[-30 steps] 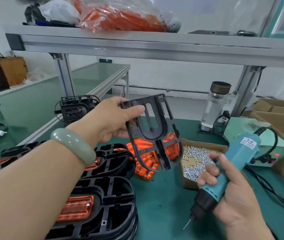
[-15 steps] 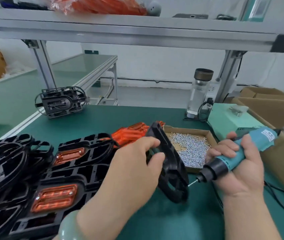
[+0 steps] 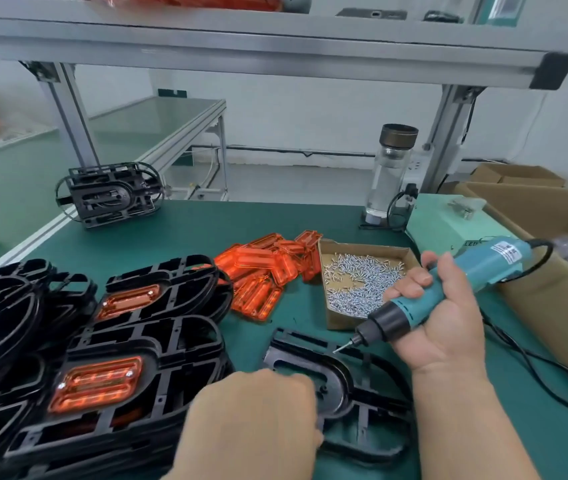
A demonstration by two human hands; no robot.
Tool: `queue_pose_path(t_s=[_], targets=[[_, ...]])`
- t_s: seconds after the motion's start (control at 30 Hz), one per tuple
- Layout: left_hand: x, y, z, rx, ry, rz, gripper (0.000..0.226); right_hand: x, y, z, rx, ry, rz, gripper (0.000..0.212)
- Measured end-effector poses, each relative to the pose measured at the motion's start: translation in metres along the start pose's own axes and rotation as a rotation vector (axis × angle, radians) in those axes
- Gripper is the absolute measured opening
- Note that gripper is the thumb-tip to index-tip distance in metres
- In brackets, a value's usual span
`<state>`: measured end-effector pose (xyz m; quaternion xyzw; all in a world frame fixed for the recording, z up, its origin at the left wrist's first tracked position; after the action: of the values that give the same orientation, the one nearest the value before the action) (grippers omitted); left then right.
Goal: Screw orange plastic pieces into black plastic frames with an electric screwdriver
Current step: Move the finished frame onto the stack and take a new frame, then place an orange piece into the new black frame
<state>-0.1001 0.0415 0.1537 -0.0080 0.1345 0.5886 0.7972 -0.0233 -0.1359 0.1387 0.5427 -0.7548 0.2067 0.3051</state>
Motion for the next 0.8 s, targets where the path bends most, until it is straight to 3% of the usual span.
queue_pose_path(t_s=[0.13,0.4,0.63,0.8], targets=[[-0.013,-0.014,-0.019,0.12,0.033,-0.245,0.048,0.0,0.002,-0.001,0.0,0.024,-0.002,0.014],[-0.031,-0.015,-0.036,0.157,0.032,-0.109,0.041,-0.004,0.004,-0.005,-0.056,0.041,0.054,0.01],[-0.027,-0.016,-0.029,0.193,0.116,-0.111,0.044,-0.007,0.004,-0.005,-0.086,0.044,0.102,0.016],[-0.019,-0.021,-0.019,0.078,0.13,-0.049,0.032,-0.005,0.003,-0.003,-0.114,0.064,0.155,0.011]])
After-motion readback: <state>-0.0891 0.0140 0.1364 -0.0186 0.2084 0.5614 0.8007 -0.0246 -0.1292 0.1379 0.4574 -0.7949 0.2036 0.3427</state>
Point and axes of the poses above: each hand's wrist, its own y-axis away from the middle knuckle, its own z-axis out of the back of the hand, x = y × z, the point moved 2 cm from there along -y, towards the middle knuckle, and after that the axes turned 12 degrees about y, right-handed, at the moved point
